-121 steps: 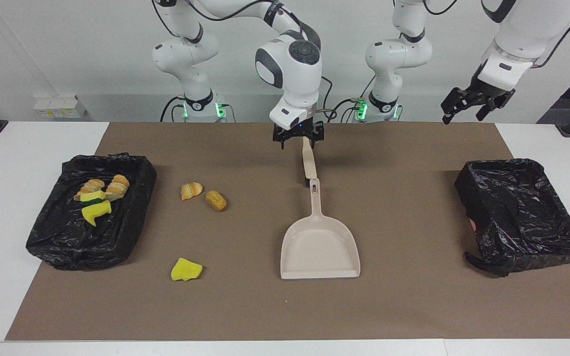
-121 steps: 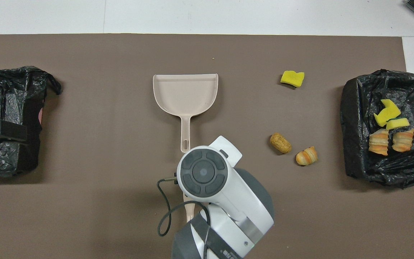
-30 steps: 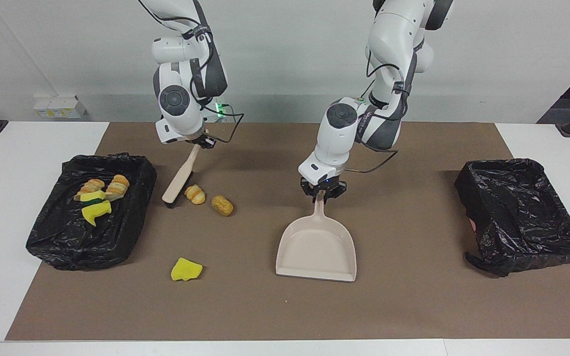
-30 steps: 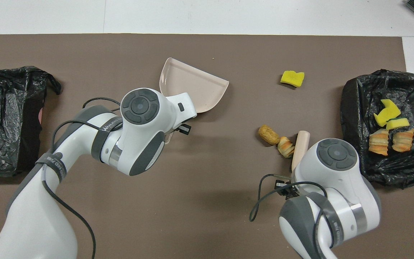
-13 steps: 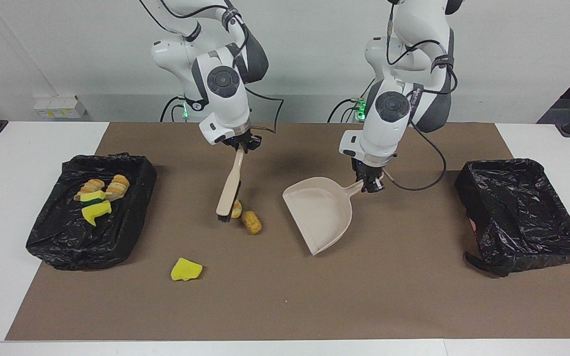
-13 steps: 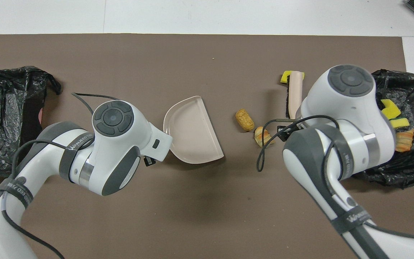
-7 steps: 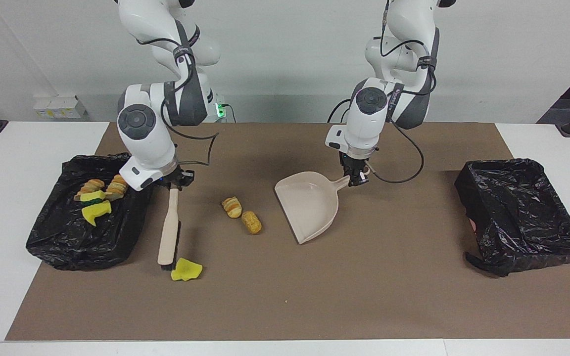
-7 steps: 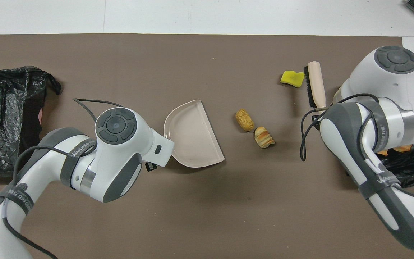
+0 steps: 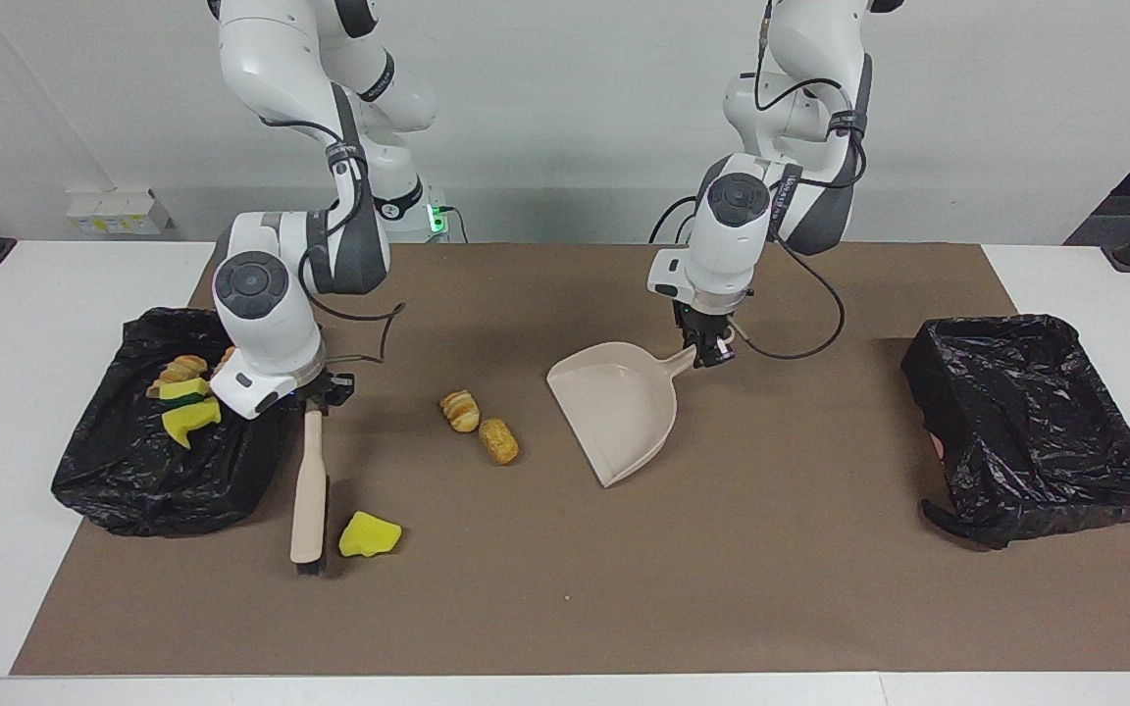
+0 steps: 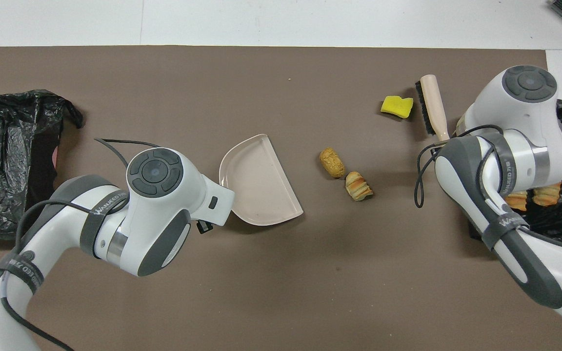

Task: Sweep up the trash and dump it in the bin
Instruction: 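Brush the yellow sponge and bread into the dustpan with the right gripper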

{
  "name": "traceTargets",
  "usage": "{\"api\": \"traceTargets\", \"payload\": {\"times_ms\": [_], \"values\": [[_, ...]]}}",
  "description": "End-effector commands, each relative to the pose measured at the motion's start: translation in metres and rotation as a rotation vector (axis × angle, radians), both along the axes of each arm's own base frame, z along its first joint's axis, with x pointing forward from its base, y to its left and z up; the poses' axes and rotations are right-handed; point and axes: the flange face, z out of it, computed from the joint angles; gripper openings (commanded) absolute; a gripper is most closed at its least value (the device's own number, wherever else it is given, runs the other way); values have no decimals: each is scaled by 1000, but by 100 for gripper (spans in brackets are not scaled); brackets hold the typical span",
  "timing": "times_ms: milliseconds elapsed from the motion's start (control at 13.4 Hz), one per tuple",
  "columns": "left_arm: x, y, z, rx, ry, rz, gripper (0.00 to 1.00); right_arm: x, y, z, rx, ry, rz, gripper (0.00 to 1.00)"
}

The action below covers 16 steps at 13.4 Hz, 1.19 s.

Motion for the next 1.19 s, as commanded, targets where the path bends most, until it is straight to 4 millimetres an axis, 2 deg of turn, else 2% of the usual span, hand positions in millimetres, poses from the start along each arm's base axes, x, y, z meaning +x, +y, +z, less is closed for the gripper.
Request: {"api": "traceTargets", "payload": {"times_ms": [0, 74, 298, 521, 670, 744, 967, 1116], "values": [[-7, 4, 5, -17, -20, 24, 0, -1, 18, -3, -7, 16, 111, 0], [-7, 4, 5, -17, -21, 24, 0, -10, 26, -9, 0, 37, 126, 0], [-10, -1, 4, -33, -15, 32, 0, -34, 63, -6, -8, 54, 200, 0], [-10, 1, 5, -38, -10, 45, 0, -64, 121, -8, -18, 67, 281, 0], [-9, 3, 3, -37, -8, 46, 0, -75, 148, -6, -22, 64, 305, 0], [-7, 4, 4, -40, -13, 49, 0, -81, 159, -4, -13, 61, 299, 0], [-7, 4, 4, -39, -12, 51, 0, -101, 208, 0, 46, 51, 275, 0], [-8, 4, 3, -38, -11, 51, 0, -118, 248, 6, 78, 27, 236, 0]]}}
